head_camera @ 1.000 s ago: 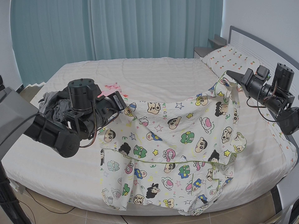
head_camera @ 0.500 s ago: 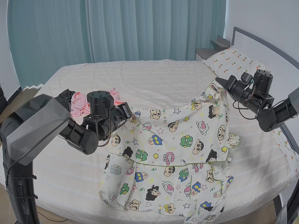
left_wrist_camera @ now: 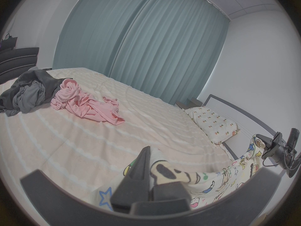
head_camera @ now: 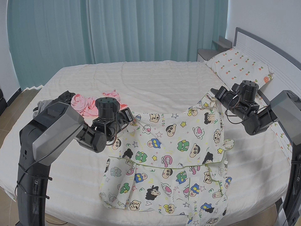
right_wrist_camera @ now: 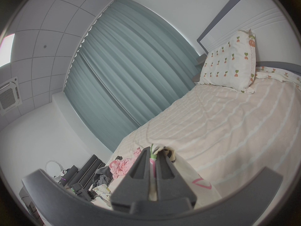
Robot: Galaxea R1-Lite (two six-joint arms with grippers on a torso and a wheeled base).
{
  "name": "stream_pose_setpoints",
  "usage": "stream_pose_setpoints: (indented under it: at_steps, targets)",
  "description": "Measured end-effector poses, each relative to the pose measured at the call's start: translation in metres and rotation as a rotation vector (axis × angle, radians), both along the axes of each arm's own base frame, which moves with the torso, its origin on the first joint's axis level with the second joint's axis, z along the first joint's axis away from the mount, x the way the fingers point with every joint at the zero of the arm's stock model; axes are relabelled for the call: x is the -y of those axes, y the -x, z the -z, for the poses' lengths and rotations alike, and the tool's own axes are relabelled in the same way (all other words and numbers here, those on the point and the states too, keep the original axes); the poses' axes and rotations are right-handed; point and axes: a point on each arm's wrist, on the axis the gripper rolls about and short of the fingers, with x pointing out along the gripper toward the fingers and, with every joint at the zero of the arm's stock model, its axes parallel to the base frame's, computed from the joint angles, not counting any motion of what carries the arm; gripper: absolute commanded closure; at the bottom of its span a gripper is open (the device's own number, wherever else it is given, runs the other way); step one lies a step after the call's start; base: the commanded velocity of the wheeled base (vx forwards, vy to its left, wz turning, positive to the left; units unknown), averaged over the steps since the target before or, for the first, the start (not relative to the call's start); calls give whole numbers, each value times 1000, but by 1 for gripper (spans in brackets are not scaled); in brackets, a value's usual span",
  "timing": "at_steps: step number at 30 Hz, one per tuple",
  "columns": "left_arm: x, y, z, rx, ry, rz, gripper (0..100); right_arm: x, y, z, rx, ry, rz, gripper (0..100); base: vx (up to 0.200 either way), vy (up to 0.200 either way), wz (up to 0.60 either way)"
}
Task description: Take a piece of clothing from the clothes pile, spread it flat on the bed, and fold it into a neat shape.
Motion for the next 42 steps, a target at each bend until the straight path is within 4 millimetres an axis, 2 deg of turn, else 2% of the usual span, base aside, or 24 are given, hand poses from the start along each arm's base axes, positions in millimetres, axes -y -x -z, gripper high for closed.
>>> stream_pose_setpoints:
  at_steps: [1,7,12,17,24,32,38,42]
  targets:
    - [0,-3,2,-6,-3,-4,0,-1,-3,4,-6,1,0,0,0,0,0]
    - [0,-24,7,-21,-8,-16,0,-3,-22,21,-61,9,1,0,0,0,0]
    - [-4,-45,8,17,-5,-71,0,0,-44,26,-50,7,53,0,0,0,0]
    - [-17,-59,20,20,-16,-147,0,10,-62,34,-33,4,168,0,0,0,0]
    - [-41,-69,32,14,-39,-203,0,32,-69,55,-99,16,233,0,0,0,0]
    - [-54,-69,34,-4,-52,-234,0,44,-76,62,-112,11,291,0,0,0,0]
    - [-57,-57,32,-47,-60,-227,0,42,-87,48,-91,-96,345,0,0,0,0]
    - [-59,-45,29,-81,-59,-216,0,40,-90,46,-138,-122,372,0,0,0,0]
